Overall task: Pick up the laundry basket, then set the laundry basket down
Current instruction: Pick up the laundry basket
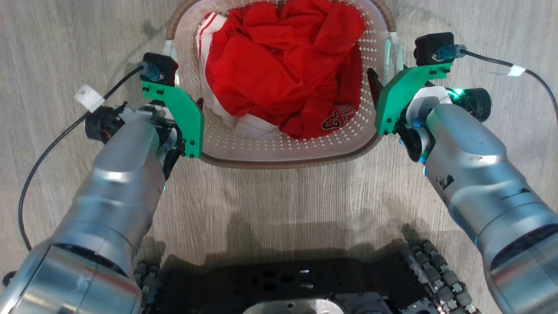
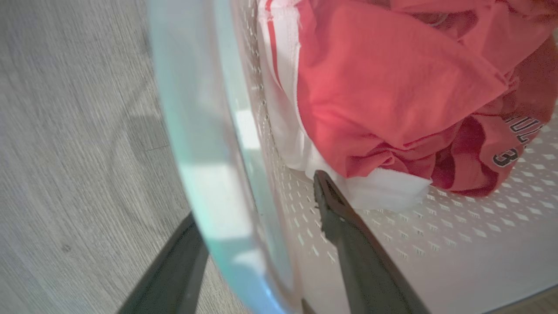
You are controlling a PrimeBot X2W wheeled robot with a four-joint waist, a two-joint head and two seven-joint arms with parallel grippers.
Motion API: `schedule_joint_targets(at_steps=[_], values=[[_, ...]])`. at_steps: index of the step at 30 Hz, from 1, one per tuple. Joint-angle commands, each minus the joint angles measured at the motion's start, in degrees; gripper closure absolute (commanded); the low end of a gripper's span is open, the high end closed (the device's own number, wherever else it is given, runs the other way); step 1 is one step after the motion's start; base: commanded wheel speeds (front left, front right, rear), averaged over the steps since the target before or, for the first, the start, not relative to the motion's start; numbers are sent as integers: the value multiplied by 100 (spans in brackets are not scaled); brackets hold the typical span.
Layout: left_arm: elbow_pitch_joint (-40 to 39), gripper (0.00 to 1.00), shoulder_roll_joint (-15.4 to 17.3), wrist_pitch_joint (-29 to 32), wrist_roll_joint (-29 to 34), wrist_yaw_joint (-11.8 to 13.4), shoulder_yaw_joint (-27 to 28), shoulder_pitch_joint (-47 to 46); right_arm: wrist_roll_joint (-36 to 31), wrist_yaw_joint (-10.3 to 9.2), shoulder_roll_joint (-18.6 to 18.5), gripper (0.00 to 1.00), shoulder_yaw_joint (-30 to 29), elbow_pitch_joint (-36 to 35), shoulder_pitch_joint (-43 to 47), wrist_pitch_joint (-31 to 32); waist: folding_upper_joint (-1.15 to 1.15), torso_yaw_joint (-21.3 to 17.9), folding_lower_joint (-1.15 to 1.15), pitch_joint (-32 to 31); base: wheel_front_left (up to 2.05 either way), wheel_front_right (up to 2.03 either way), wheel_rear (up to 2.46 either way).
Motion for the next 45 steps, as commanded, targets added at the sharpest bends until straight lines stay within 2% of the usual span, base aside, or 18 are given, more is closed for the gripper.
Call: schedule_joint_targets(at_steps=[1, 14, 15, 16, 17, 18, 19, 37, 45], values=[[-30, 0, 139, -3, -11, 3, 35, -21, 62, 14, 96, 0, 119, 4, 157, -9, 0, 6, 0, 64, 0, 0, 0], [-21, 0, 139, 16, -83, 30, -166, -153, 488, 14, 96, 0, 531, 155, -51, -82, 0, 5, 0, 226, 0, 0, 0], [-21, 10, 139, 15, -96, 28, -175, -159, 521, 14, 96, 0, 562, 159, -59, -82, 0, 8, 0, 229, 0, 0, 0], [-21, 55, 139, 13, -111, 27, -183, -164, 558, 14, 96, 32, 596, 159, -62, -69, 0, 12, 0, 230, 0, 0, 0], [-20, 80, 139, 11, -126, 26, -193, -167, 595, 14, 96, 66, 636, 154, -61, -45, 0, 15, 0, 228, 0, 0, 0], [-20, 100, 139, 11, -143, 22, -205, -167, 624, 14, 96, 95, 674, 157, -66, -34, 0, 16, 0, 227, 0, 0, 0], [-20, 100, 139, 15, -160, 16, -220, -166, 650, 14, 96, 100, 708, 165, -73, -31, 0, 16, 0, 226, 0, 0, 0], [-19, 100, 139, 212, -371, -97, -666, -31, 991, 14, 96, 100, 1195, 384, -158, 3, 0, 16, 0, -47, 0, 0, 0], [-188, 100, 139, 643, -496, -138, -1101, 261, 1170, 14, 96, 100, 1537, 342, -43, 682, 0, 32, 0, -593, 0, 0, 0]])
